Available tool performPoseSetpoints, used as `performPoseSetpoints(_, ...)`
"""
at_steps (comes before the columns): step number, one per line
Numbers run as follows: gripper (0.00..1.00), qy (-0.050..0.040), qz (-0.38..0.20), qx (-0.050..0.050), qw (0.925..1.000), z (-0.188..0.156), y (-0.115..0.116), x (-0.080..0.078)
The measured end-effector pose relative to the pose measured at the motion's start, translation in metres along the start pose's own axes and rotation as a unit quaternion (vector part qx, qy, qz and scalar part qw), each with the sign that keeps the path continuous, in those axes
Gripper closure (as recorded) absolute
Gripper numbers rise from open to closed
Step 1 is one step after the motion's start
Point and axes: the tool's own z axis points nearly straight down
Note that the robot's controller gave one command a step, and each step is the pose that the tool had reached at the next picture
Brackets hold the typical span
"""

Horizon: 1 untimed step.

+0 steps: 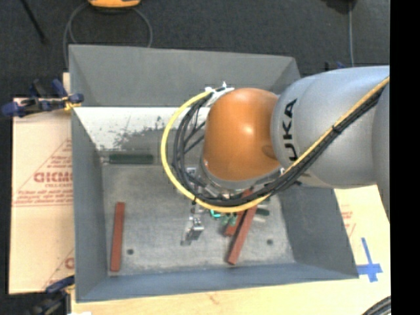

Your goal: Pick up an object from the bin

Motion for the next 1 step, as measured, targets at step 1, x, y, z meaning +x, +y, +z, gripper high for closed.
performPoseSetpoints(1,0.00,-0.0038,0.002,-0.001,1.0000,-0.0043,-0.0006,-0.0017)
